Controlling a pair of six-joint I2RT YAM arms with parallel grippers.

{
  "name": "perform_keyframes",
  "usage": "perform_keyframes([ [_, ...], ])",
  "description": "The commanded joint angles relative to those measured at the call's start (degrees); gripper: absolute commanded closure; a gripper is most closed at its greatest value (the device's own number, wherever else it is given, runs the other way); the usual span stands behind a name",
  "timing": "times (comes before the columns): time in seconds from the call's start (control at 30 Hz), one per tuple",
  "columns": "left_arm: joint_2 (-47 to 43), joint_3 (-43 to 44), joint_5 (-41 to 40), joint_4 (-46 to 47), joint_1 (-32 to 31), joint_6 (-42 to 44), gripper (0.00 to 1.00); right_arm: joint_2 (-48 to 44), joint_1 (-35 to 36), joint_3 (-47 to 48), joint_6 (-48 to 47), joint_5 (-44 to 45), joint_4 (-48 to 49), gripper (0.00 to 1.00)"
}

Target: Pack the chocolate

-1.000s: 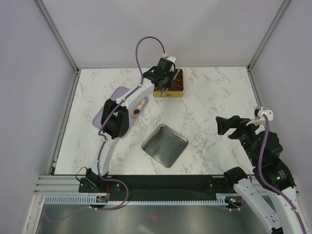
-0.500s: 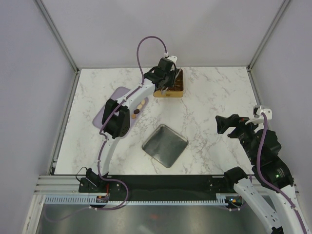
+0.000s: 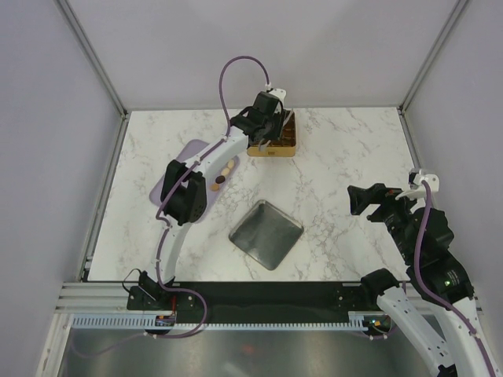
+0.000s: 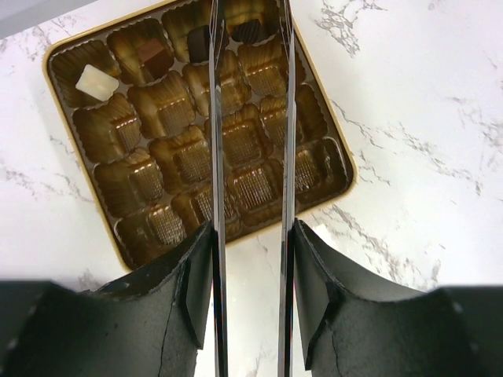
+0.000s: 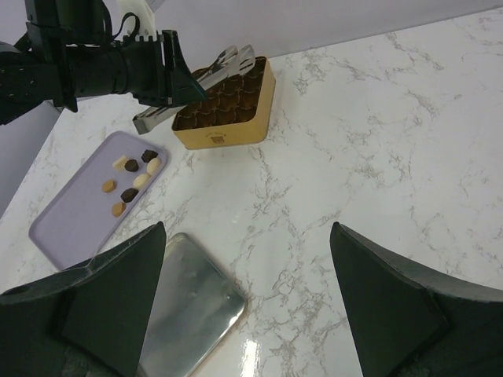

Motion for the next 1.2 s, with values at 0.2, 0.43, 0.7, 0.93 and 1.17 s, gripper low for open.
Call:
perform_keyframes([
  [0.2,-28.5,-16.8,-6.2,0.0,-1.4,-2.8,0.50,-0.2,0.2,2.6,-1.3,0.0,0.5,0.06],
  [0.43,-43.2,-32.5,-14.3,-7.9,-0.7,-8.2,0.51,-1.6,0.3,1.3,-0.9,-1.7,0.0,0.06],
  [0.7,-54.4,-48.0,-13.7,-14.9,5.7,-17.0,0.51,-3.4,0.2,0.2,0.3,-3.0,-0.3,0.06],
  [0.93,-57.0,-57.5,-8.4,-15.4,12.2,-19.8,0.50,-3.9,0.2,0.2,0.7,-3.9,-0.3,0.06],
  [1.17,-53.8,-58.6,-7.7,-13.6,12.7,-21.0,0.50,-4.4,0.2,0.5,0.7,-3.7,-0.4,0.06],
])
